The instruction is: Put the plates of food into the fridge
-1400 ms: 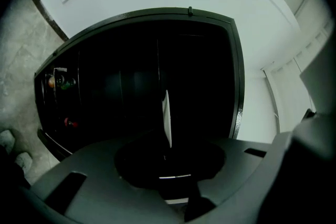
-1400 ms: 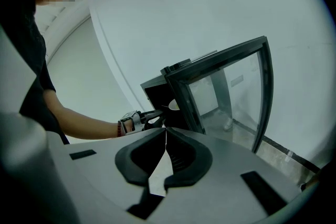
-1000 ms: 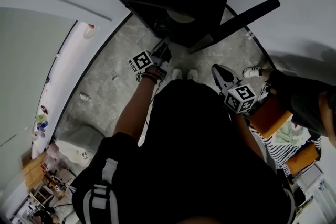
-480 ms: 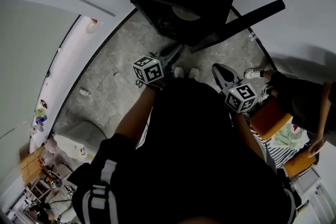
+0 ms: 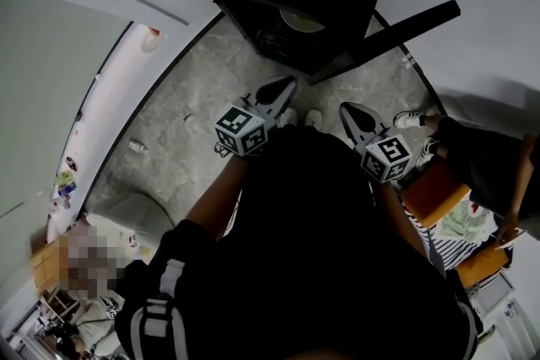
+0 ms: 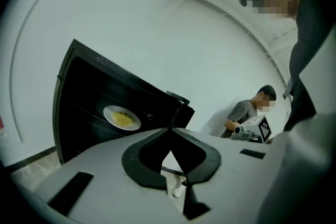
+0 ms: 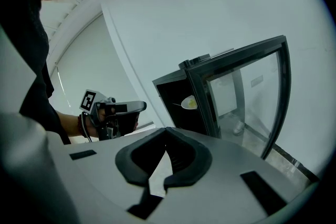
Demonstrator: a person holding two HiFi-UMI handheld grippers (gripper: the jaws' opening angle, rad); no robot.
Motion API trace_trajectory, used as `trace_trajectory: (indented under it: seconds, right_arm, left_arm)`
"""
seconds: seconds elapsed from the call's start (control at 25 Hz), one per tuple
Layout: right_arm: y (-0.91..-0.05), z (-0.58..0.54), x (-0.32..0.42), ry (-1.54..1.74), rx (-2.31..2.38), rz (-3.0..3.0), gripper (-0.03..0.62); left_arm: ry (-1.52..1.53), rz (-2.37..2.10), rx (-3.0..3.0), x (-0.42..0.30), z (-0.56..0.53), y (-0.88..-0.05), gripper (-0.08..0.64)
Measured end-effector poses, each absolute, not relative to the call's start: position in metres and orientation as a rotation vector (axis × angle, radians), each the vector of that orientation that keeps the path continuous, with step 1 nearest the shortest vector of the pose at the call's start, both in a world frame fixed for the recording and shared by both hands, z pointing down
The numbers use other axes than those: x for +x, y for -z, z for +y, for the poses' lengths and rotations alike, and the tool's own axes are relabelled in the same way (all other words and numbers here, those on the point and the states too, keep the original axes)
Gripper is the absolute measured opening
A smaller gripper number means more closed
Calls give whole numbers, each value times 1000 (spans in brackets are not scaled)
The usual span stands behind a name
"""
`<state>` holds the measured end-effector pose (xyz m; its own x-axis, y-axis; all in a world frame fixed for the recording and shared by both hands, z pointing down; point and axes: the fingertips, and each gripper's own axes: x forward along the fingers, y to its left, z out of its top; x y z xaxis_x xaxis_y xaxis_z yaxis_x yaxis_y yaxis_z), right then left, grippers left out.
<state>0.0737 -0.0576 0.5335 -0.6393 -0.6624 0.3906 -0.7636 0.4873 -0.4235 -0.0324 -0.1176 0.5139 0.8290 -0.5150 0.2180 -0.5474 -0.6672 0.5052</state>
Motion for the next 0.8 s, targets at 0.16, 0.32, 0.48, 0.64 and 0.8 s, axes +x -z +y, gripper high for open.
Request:
trace_trajectory:
  seconds: [0.16, 0.32, 0.48, 0.64, 0.8]
  right_arm:
    - [-532, -58, 73, -844, 1231, -2565, 25]
    - [-529, -57, 71, -823, 1208, -2578, 23]
    - [-526, -58, 71, -800, 1200, -2581, 23]
    - [-526, -58, 68, -793, 1186, -2586, 23]
    - [-524, -59, 67, -812, 1197, -2584, 23]
  left_arm:
    - [-102, -843, 2513, -39, -110, -503, 37]
    - [-103, -877, 2543, -43, -106, -496, 37]
    - [-119, -905, 2590, -43, -101, -487, 37]
    - [-130, -932, 2642, -43, -93, -480, 37]
    - [-133, -934, 2656, -41, -84, -478, 37]
